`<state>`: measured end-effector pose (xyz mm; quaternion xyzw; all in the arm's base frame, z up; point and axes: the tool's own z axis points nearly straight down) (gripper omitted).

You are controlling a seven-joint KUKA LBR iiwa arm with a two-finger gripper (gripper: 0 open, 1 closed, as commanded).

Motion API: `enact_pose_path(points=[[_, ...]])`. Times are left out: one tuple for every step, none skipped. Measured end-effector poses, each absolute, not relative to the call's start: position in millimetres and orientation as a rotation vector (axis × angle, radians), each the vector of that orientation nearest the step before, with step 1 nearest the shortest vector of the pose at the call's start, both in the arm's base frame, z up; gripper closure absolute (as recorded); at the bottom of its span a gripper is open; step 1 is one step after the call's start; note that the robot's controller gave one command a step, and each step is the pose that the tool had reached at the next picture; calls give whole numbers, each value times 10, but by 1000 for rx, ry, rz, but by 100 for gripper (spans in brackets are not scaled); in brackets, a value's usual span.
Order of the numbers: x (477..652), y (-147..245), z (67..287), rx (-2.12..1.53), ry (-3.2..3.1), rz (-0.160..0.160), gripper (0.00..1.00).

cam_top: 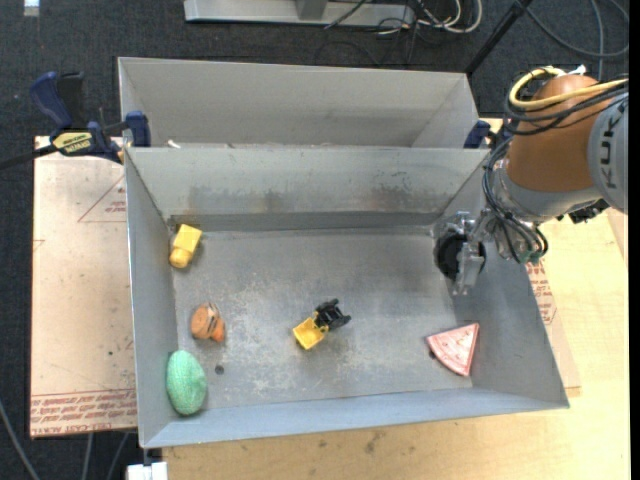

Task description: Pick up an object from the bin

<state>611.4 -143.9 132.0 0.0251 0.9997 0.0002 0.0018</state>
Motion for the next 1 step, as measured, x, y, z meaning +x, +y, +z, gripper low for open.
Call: enact_pose_path(points=[[6113,-1438,1445,78,3137,1,100]])
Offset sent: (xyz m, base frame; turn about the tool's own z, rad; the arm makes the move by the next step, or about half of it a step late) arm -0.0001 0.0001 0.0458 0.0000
